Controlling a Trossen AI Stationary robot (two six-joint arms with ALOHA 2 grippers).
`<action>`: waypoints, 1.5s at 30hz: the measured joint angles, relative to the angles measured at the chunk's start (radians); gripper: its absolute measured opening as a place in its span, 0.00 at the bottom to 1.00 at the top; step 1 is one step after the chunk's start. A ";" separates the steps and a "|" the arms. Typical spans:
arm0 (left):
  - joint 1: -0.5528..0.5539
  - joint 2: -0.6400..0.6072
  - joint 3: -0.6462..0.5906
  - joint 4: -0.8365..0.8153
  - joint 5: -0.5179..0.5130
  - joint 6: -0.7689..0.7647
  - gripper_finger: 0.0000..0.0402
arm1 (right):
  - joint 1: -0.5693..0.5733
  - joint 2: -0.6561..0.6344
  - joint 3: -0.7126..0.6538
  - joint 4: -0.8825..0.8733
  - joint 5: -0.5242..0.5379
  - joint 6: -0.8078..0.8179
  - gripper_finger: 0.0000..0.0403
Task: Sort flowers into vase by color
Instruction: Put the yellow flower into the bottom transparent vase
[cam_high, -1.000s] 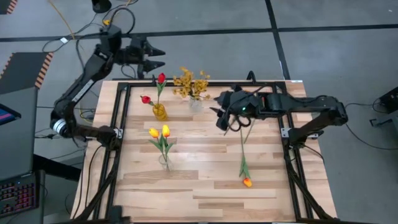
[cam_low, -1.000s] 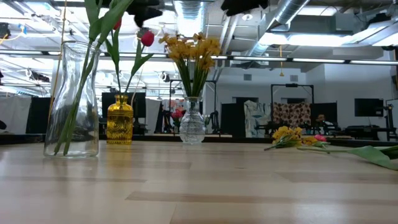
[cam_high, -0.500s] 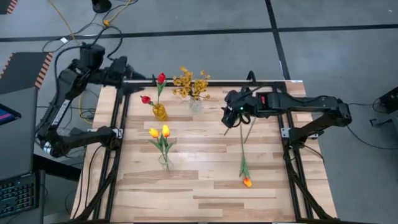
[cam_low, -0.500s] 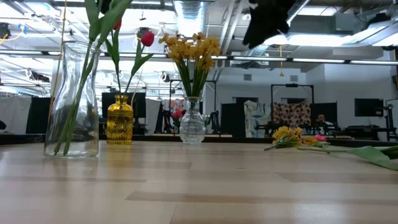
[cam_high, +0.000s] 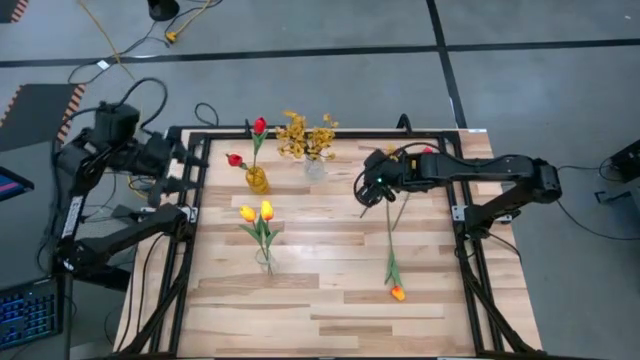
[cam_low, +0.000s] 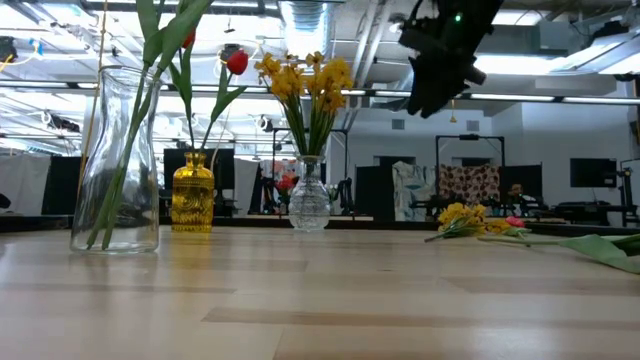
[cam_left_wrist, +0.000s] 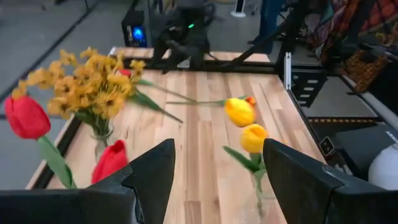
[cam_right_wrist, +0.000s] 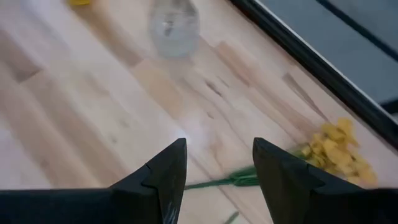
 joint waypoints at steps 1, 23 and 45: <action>0.000 -0.017 0.000 -0.001 0.001 -0.003 0.57 | -0.010 0.000 -0.001 -0.009 0.000 0.017 0.53; 0.000 -0.616 -0.706 0.498 -0.028 -0.598 0.57 | 0.002 0.000 -0.001 -0.006 -0.237 0.049 0.53; 0.007 -0.750 -0.771 0.534 -0.195 -0.640 0.57 | 0.343 0.094 0.000 -0.014 -0.199 0.310 0.53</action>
